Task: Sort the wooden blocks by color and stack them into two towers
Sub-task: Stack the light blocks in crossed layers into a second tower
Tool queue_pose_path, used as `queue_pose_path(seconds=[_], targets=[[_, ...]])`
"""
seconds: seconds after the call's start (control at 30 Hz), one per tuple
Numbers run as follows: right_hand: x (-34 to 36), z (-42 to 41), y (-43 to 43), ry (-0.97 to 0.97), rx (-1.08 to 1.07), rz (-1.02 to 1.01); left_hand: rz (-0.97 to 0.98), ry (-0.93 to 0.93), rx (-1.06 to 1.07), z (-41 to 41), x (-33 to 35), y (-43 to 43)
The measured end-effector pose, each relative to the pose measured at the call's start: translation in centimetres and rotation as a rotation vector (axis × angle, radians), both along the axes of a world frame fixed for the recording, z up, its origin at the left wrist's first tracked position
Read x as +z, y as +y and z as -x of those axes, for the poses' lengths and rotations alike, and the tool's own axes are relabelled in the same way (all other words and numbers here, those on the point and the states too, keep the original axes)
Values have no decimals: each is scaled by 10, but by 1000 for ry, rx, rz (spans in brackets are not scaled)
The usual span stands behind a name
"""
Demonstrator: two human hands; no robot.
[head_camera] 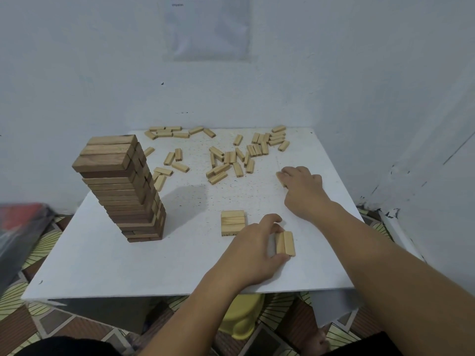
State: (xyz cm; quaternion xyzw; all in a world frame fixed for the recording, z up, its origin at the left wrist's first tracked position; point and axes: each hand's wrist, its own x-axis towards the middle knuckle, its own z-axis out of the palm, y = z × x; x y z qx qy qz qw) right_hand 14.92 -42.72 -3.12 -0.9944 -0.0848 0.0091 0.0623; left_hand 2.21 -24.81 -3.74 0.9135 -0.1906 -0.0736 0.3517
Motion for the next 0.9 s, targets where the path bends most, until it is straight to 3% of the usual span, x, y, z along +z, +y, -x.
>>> queue_pose_path(seconds=[0.37, 0.63, 0.9], targets=[[-18, 94, -40, -93, 174, -193, 16, -3, 40, 2, -5, -3], [-15, 140, -38, -36, 101, -447, 11, -5, 77, 7, -2, -7], [-5, 161, -17, 51, 55, -552, -23, -45, 102, 26, 0, -1]])
